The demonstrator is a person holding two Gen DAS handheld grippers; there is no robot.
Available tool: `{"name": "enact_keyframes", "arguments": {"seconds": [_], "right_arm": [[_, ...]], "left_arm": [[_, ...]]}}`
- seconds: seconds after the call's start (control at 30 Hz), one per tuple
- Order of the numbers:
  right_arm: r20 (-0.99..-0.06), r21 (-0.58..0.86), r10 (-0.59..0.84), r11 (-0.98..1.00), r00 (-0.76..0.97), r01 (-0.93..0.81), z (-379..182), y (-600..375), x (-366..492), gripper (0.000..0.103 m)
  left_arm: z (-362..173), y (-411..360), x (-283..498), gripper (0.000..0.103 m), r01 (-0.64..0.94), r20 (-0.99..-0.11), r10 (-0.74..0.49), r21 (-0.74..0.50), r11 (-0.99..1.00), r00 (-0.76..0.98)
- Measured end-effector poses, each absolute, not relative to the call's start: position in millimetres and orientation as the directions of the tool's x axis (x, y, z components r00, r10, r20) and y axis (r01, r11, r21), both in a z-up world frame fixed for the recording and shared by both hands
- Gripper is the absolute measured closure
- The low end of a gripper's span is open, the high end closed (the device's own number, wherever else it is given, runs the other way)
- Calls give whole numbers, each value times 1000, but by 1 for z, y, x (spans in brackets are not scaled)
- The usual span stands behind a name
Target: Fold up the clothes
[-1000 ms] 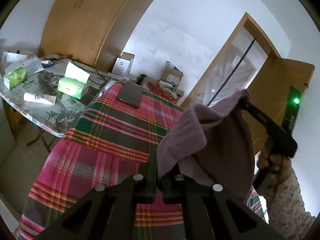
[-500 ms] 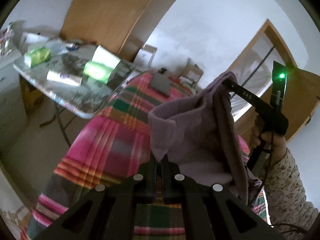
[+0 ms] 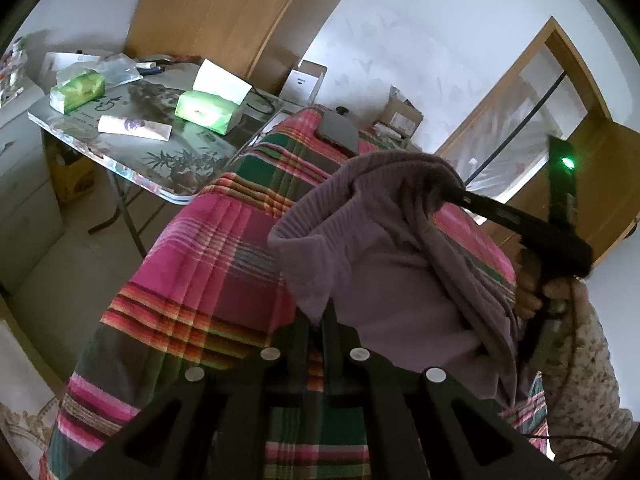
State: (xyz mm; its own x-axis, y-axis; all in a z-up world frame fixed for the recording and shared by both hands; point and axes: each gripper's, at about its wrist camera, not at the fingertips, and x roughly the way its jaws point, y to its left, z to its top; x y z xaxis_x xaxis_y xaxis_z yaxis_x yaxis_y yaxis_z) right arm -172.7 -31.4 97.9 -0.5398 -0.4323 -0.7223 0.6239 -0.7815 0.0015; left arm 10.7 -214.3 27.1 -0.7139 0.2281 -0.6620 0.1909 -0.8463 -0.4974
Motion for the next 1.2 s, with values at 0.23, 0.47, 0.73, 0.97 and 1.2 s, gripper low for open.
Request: {"name": "enact_keyframes", "arguments": {"seconds": [0.23, 0.47, 0.73, 0.97, 1.2], "right_arm": [[-699, 69, -453, -813, -553, 579, 111, 47, -135, 77], [-705, 92, -415, -857, -575, 506, 100, 125, -87, 77], [-730, 122, -430, -847, -531, 518, 71, 157, -40, 77], [-730, 111, -454, -816, -510, 568, 54, 158, -14, 71], [-754, -7, -363, -829, -547, 560, 42, 156, -8, 68]], "left_arm": [[48, -203, 14, 84, 144, -642, 254, -501, -854, -723], [74, -169, -1, 74, 12, -618, 341, -493, -870, -708], [89, -125, -33, 61, -121, -645, 464, -502, -856, -607], [62, -92, -85, 60, -119, -725, 509, -519, -847, -464], [43, -67, -120, 60, -114, -767, 523, -522, -845, -370]]}}
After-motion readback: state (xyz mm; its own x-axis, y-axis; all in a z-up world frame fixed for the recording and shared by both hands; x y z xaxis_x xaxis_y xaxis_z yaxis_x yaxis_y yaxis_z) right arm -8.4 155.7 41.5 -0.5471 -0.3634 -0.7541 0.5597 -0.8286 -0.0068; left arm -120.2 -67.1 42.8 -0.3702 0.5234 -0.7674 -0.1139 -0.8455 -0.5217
